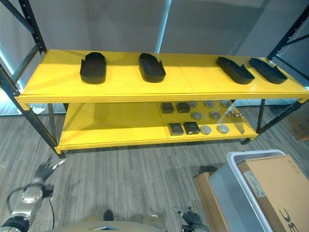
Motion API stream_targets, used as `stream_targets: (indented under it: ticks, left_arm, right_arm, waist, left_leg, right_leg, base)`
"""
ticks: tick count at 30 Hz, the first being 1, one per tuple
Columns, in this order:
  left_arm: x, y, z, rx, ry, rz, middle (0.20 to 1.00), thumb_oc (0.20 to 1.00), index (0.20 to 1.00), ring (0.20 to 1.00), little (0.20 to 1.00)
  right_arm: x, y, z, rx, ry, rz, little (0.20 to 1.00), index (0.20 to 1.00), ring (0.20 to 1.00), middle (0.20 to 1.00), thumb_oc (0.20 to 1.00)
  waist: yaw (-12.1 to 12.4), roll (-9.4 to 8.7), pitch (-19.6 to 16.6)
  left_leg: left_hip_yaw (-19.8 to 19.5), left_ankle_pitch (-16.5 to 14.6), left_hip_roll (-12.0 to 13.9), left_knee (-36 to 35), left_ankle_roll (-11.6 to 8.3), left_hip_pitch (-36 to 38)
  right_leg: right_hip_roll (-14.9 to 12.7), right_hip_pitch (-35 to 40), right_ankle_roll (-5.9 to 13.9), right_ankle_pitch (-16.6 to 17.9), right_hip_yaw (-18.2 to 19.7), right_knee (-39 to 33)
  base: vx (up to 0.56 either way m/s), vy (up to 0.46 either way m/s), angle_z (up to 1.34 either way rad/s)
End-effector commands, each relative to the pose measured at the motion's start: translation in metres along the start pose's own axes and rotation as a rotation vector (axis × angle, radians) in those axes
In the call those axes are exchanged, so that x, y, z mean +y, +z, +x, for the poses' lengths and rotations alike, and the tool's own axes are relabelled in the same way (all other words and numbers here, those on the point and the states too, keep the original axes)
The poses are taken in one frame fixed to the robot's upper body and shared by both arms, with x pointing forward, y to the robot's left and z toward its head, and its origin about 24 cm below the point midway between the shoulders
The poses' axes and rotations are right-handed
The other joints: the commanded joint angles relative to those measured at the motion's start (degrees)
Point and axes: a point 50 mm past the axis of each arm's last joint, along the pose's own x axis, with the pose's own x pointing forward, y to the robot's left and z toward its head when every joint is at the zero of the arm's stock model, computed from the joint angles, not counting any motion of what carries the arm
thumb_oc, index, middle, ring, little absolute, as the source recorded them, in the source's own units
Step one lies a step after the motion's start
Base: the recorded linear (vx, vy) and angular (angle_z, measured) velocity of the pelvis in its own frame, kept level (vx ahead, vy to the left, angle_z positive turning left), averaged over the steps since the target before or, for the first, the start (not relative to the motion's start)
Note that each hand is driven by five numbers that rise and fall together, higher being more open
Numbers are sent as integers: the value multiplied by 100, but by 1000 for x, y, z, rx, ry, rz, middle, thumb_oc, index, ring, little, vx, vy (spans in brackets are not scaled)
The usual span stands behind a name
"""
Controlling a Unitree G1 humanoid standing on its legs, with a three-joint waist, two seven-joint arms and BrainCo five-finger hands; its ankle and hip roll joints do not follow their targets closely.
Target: Move parts from the plastic box to the shelf.
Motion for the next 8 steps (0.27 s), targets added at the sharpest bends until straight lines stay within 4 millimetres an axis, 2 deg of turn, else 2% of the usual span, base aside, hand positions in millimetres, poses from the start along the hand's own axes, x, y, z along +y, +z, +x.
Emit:
stream_targets:
  ticks: [1,3,4,6,7,8]
  left_arm:
    - [-6,4,8,39,3,-32,1000,1000,1000,1000,1000]
    - [1,-23,1,163,21,-12,1000,1000,1000,1000,1000]
    - [6,-47,-9,274,14,4,1000,1000,1000,1000,1000]
    - [6,-47,-9,275,14,4,1000,1000,1000,1000,1000]
    - [6,-81,-28,432,-19,16,1000,1000,1000,1000,1000]
    - [6,-81,-28,432,-19,16,1000,1000,1000,1000,1000]
  right_arm:
    - [-25,-1,0,58,-34,-118,1000,1000,1000,1000,1000]
    - [-31,-13,-2,126,-56,-110,1000,1000,1000,1000,1000]
    - [-36,-31,-8,213,-63,-111,1000,1000,1000,1000,1000]
    - [-36,-31,-8,213,-63,-111,1000,1000,1000,1000,1000]
    - [-42,-53,-16,331,-57,-141,1000,1000,1000,1000,1000]
    - [-42,-53,-16,331,-57,-141,1000,1000,1000,1000,1000]
  waist:
    - [-60,203,-272]
    - [-74,233,-392]
    - [-88,281,-497]
    - [-91,282,-495]
    - [-77,339,-577]
    - [-80,340,-577]
  left_leg:
    - [-163,-1517,444,93,121,1120]
    - [-149,-1475,515,-17,81,1207]
    - [-149,-1413,582,-122,43,1280]
    - [-152,-1412,583,-126,42,1284]
    - [-169,-1348,641,-179,-2,1319]
    - [-172,-1348,642,-180,-2,1321]
  right_leg:
    - [149,-689,289,264,40,452]
    - [184,-597,262,207,-30,360]
    - [218,-500,202,151,-97,290]
    - [218,-496,201,151,-100,288]
    - [233,-373,144,116,-227,182]
    - [233,-370,144,116,-229,180]
  base:
    - [35,-65,-3]
    - [72,-79,8]
    - [67,-51,11]
    - [40,-35,12]
    - [35,-37,25]
    - [52,-56,36]
